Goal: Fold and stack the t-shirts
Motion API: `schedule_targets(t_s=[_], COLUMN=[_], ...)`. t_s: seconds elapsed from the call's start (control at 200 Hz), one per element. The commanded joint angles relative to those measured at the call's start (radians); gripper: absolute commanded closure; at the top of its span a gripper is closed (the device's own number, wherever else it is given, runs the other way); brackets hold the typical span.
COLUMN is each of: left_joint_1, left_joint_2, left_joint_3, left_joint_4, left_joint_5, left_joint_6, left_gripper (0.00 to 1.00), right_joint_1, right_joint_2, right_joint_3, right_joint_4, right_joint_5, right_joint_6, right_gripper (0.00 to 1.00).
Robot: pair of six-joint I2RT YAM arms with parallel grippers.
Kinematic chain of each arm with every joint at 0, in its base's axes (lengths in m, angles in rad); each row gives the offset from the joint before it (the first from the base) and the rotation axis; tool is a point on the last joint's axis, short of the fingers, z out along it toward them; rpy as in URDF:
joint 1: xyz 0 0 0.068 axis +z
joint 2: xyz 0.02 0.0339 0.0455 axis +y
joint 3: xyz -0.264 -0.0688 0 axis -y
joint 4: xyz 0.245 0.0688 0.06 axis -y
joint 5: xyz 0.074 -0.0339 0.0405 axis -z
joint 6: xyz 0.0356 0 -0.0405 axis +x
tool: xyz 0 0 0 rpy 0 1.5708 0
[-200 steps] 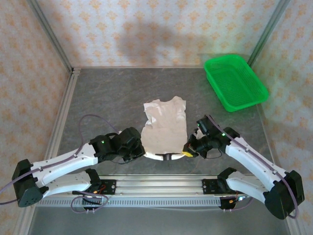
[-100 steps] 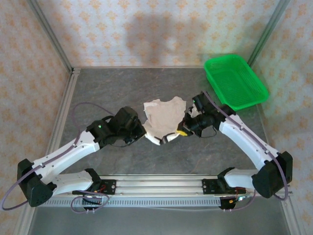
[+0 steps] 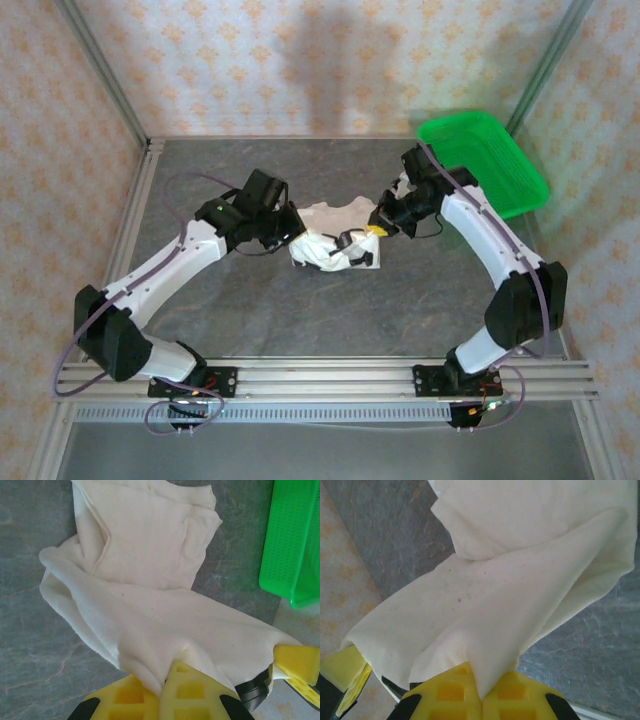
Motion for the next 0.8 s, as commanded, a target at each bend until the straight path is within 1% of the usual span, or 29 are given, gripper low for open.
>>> schedule_targets(t_s=[0.0, 0.225, 0.641, 0.796], left_joint_1=[0.036, 0.091, 0.137, 0.153], left_joint_2=[0.044, 0.165, 0.36, 0.431], left_joint_3=[0.058, 0.114, 0.204, 0.242], left_joint_4=[0.0, 0.013, 0.026, 0.027], left_joint_5=[0.042, 0.081, 0.1, 0.105], left_joint_6=[0.07, 0.111, 0.168, 0.188], left_gripper=[1.0, 1.0, 1.0, 1.0], right_joint_1=[-0.038, -0.083, -0.122, -0.135], right_joint_2=[0.053, 0.167, 0.352, 0.41], right_joint_3=[0.069, 0.146, 0.249, 0.263], right_joint_4=[-0.043, -0.064, -0.06, -0.043], right_joint_5=[-0.017, -0.027, -0.014, -0.007], right_joint_6=[-0.061, -0.111, -0.137, -0.137], right_gripper=[1.0, 1.0, 0.99, 0.9])
